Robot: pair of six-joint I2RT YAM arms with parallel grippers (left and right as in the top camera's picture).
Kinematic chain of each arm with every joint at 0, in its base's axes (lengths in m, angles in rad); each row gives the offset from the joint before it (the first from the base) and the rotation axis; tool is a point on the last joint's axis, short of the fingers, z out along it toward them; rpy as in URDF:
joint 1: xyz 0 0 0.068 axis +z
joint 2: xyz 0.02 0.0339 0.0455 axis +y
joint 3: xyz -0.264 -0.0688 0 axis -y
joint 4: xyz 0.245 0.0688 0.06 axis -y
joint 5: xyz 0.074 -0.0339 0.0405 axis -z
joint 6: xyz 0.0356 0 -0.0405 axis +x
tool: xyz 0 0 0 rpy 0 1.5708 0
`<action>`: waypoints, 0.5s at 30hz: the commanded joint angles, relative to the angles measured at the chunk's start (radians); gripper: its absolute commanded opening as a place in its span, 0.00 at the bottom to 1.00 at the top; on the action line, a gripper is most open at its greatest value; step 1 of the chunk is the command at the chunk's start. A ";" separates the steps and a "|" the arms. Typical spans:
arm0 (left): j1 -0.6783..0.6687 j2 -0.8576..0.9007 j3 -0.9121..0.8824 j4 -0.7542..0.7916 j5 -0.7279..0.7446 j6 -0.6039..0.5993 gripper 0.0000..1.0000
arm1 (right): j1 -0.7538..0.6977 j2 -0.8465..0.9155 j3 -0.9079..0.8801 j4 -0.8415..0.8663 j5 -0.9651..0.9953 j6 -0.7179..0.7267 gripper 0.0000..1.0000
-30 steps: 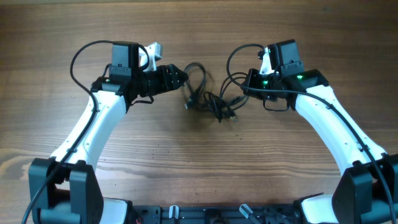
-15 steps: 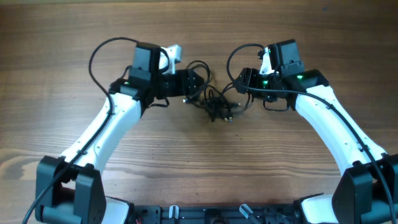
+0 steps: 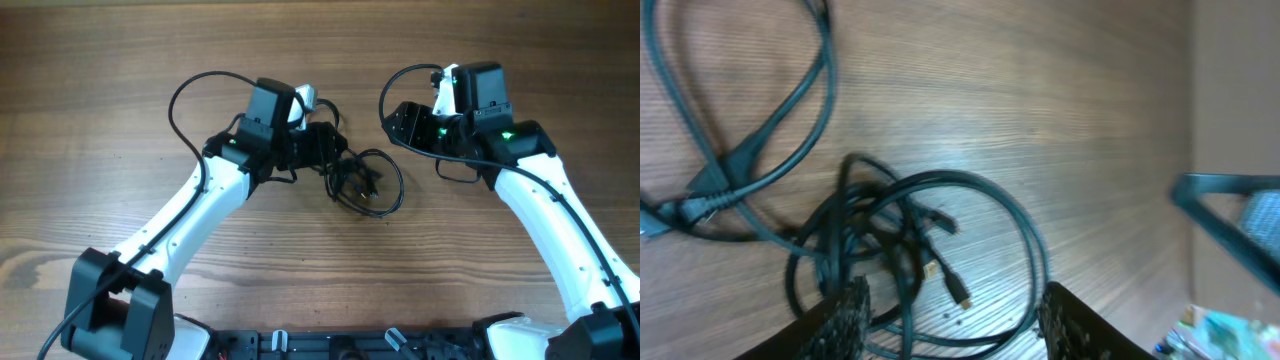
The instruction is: Untangle cables
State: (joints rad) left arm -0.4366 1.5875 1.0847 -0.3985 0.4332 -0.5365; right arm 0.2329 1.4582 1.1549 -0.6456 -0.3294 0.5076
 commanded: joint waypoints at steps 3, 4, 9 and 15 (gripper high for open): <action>-0.041 0.044 0.008 -0.048 -0.179 -0.029 0.57 | -0.001 -0.009 0.018 -0.018 -0.009 0.019 0.77; -0.045 0.051 0.008 -0.048 -0.187 -0.028 0.57 | -0.001 -0.009 0.018 -0.019 -0.009 0.019 0.77; -0.057 0.138 0.008 -0.009 -0.196 -0.026 0.57 | 0.000 -0.009 0.018 -0.022 -0.009 0.020 0.77; -0.057 0.216 0.008 0.035 -0.196 -0.026 0.43 | 0.000 -0.009 0.018 -0.022 -0.008 0.018 0.77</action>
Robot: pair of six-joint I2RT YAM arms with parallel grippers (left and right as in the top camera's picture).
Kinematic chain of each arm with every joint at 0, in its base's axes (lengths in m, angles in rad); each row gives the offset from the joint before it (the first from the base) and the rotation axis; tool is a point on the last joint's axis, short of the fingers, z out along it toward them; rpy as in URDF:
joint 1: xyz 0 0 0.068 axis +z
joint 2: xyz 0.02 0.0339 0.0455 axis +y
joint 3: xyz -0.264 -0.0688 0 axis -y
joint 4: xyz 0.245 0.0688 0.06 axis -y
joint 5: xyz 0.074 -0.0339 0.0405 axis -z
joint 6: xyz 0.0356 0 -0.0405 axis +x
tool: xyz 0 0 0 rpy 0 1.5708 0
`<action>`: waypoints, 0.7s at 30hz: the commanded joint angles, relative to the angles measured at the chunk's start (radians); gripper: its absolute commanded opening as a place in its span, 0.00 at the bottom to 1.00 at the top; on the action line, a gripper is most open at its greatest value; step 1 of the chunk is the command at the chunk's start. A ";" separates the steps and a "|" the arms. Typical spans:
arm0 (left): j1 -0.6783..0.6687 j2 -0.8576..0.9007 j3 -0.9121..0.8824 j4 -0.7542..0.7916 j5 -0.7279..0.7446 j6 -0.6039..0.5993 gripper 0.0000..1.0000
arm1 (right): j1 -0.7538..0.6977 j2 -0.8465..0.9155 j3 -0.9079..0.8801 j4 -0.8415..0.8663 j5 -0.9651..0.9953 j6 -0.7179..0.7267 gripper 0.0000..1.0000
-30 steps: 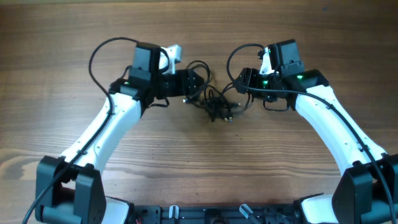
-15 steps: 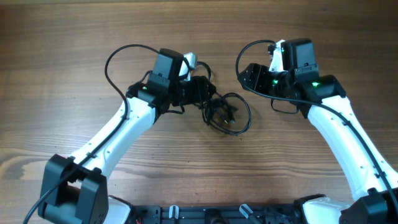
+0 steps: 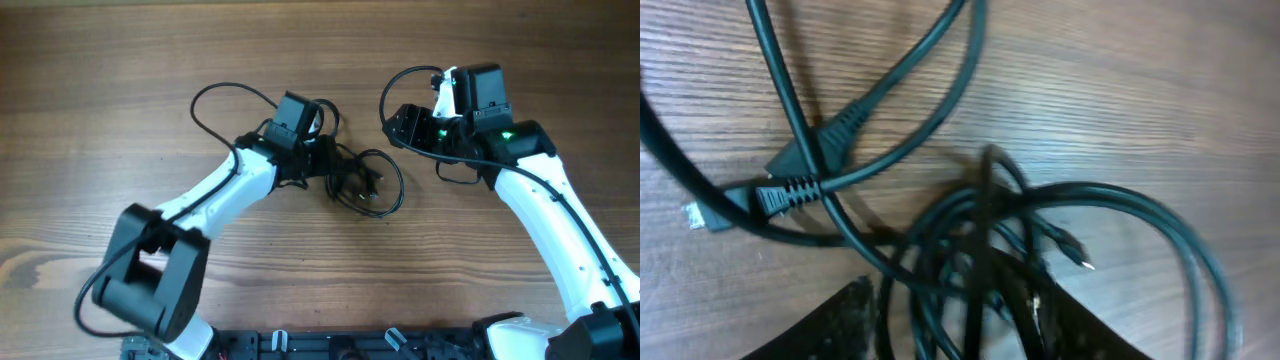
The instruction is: Untangle cables
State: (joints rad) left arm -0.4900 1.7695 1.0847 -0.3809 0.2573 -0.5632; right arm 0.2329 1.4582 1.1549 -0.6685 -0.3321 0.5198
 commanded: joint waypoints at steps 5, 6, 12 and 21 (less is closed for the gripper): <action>-0.002 0.037 0.008 0.074 -0.020 0.001 0.13 | 0.000 -0.009 0.018 0.001 -0.006 0.006 0.77; -0.001 0.037 0.008 0.085 -0.020 0.001 0.05 | 0.000 -0.009 0.018 0.001 -0.007 0.006 0.77; 0.041 -0.026 0.010 0.117 0.031 0.000 0.04 | 0.033 -0.009 0.018 0.003 -0.011 0.005 0.73; 0.158 -0.141 0.010 0.139 0.342 -0.005 0.04 | 0.089 -0.009 0.018 0.064 -0.075 -0.015 0.57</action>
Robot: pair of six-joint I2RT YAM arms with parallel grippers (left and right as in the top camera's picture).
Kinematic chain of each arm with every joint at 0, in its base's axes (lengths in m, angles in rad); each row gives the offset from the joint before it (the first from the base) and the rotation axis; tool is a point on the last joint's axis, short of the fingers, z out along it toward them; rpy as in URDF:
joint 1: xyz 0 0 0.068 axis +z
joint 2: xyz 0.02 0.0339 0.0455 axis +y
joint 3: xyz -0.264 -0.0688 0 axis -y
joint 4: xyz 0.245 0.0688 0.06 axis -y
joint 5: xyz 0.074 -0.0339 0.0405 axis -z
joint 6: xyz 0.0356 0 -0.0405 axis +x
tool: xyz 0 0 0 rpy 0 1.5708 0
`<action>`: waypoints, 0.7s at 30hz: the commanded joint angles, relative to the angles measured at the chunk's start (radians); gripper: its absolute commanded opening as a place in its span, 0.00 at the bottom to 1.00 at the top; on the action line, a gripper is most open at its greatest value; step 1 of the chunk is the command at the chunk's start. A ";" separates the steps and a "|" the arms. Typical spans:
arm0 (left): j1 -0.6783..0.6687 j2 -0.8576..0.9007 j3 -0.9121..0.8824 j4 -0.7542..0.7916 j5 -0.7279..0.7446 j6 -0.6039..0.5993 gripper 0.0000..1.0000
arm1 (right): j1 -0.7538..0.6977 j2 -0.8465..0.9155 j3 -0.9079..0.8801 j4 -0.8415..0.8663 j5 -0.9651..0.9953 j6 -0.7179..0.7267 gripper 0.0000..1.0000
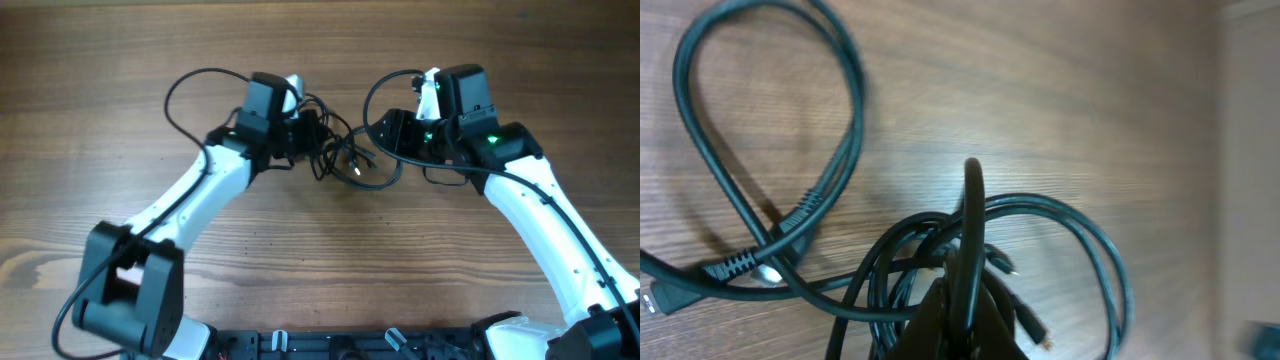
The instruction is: Untangle cables
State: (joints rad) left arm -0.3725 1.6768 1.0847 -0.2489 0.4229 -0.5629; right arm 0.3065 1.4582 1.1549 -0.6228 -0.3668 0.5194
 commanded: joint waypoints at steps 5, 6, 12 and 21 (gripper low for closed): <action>0.096 -0.052 0.010 0.039 0.365 -0.031 0.04 | 0.035 -0.009 0.018 0.059 -0.077 -0.014 0.48; 0.112 -0.052 0.010 0.079 0.438 -0.058 0.04 | 0.042 -0.009 0.018 0.065 -0.076 -0.014 0.48; 0.129 -0.052 0.010 0.245 0.602 -0.145 0.04 | 0.044 -0.005 0.017 0.079 -0.076 -0.013 0.41; 0.129 -0.052 0.010 0.317 0.647 -0.259 0.04 | 0.044 0.037 0.017 0.142 -0.087 -0.012 0.39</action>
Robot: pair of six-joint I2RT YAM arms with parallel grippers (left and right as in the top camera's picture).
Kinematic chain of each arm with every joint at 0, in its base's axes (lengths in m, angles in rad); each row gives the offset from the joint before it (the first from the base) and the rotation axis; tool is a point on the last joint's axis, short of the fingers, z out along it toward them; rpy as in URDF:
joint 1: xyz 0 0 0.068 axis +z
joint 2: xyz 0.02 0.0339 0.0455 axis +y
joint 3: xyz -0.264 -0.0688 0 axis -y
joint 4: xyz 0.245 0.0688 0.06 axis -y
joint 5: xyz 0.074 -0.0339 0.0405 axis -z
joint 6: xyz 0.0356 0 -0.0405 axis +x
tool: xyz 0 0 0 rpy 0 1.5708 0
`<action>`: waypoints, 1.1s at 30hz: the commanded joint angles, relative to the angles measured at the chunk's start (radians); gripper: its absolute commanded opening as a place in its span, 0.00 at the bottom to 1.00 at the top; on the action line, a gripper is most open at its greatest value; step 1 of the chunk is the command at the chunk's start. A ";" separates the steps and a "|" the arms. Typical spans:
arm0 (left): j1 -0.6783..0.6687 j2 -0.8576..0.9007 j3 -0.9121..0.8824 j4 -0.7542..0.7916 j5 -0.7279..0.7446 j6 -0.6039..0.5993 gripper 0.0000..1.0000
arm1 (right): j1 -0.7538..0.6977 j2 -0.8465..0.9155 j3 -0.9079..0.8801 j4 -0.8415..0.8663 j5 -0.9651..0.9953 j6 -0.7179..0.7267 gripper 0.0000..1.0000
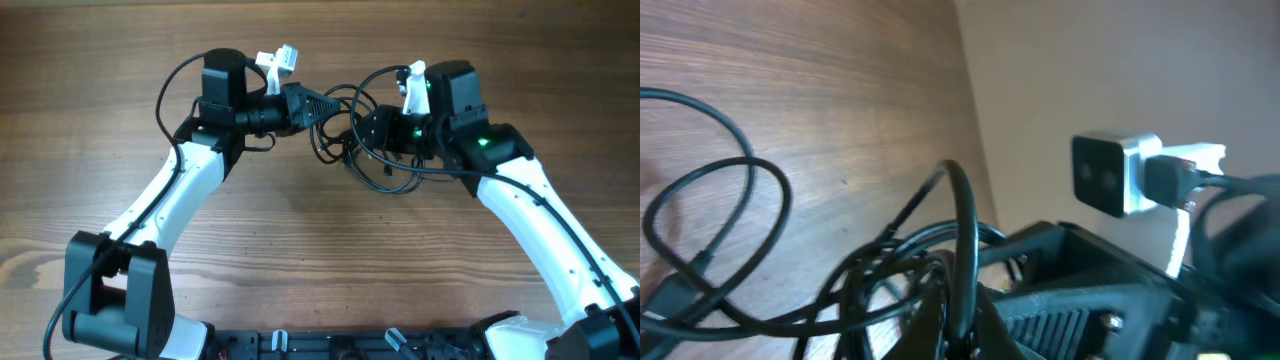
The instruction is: Untangle cables
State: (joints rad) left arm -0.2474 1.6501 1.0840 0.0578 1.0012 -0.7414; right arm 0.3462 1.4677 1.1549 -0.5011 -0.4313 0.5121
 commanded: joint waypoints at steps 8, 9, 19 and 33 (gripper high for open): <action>0.003 -0.025 0.010 0.154 0.114 -0.294 0.04 | 0.004 0.080 0.017 0.053 0.019 0.023 0.38; 0.003 -0.025 0.010 0.175 0.116 -0.319 0.04 | 0.004 0.088 0.017 0.055 0.019 0.022 0.38; 0.004 -0.025 0.010 0.246 0.114 -0.453 0.04 | 0.004 0.128 0.017 0.083 0.020 -0.014 0.21; 0.004 -0.025 0.010 0.108 -0.242 -0.335 0.04 | -0.080 0.011 0.018 0.059 -0.076 -0.016 0.04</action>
State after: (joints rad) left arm -0.2474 1.6508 1.0840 0.2317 0.9180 -1.1393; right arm 0.3149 1.5536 1.1603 -0.4221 -0.4652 0.5003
